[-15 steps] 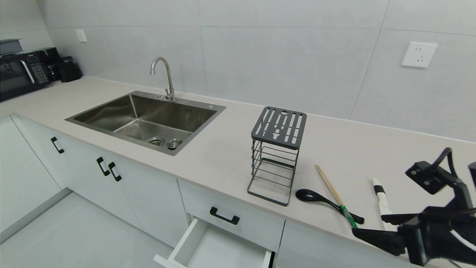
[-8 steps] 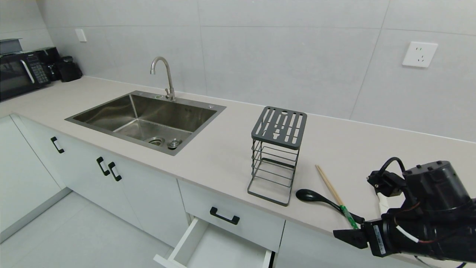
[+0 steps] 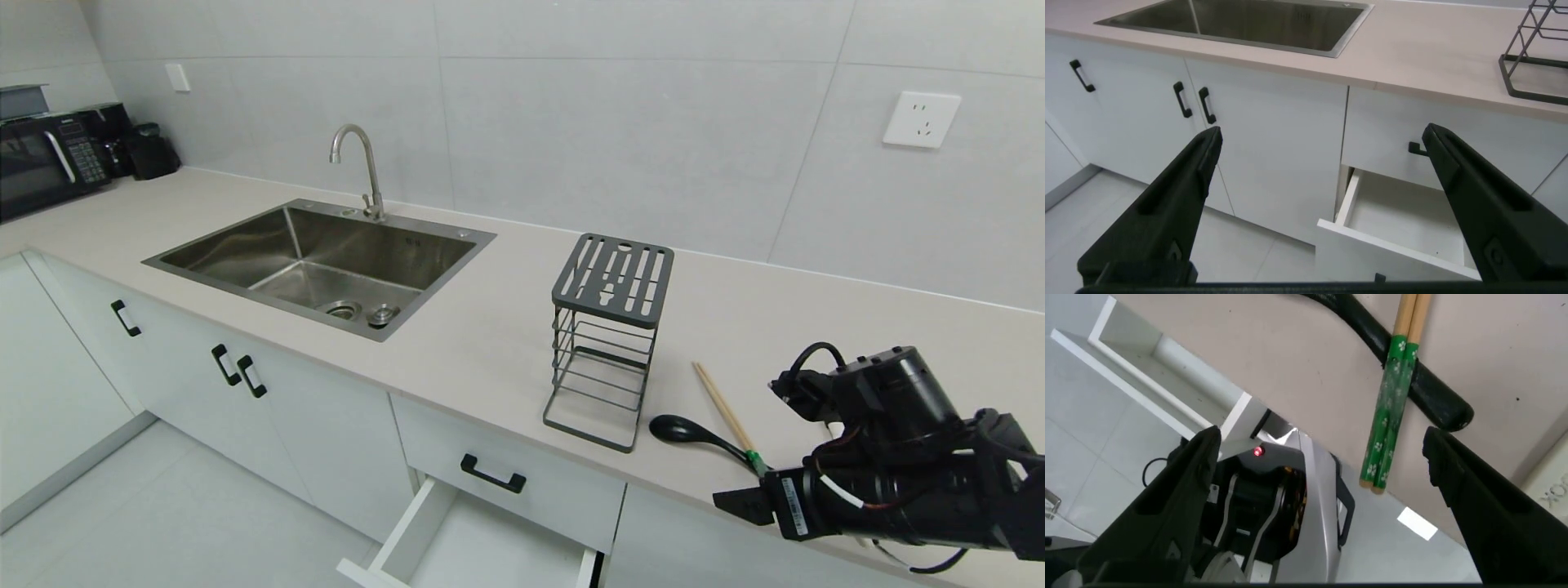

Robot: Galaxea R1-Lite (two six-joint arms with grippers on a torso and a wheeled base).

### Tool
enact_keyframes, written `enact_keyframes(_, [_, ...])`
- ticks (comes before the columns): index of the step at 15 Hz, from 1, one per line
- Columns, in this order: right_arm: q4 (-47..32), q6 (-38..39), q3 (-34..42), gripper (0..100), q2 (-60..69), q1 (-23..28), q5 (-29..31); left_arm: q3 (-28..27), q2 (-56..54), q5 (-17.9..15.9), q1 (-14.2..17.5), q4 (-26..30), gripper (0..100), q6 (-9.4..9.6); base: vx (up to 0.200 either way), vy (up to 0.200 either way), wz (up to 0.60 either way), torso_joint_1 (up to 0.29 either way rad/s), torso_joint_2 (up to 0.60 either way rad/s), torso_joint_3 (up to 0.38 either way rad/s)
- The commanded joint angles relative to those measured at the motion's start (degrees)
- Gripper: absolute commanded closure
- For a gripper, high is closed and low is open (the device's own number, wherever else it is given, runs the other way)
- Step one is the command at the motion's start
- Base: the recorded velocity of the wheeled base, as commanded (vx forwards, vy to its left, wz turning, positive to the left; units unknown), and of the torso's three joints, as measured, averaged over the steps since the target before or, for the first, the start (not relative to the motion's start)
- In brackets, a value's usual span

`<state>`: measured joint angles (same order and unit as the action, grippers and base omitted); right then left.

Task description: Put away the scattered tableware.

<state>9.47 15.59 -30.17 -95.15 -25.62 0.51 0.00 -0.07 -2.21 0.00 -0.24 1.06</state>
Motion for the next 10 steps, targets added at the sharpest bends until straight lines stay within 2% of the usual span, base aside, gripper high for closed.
enact_keyframes(1, [0.1,0.0,-0.8,0,-1.5,0.0,0.4,0.0,0.1,0.0,0.0,0.0,0,-0.01,0.000,0.000,0.00,0.000,0.00,0.000])
enact_keyframes(10, [0.0,0.2,-1.6,0,-3.7,-0.3,0.4,0.0,0.1,0.0,0.0,0.0,0,-0.01,0.000,0.000,0.00,0.000,0.00,0.000])
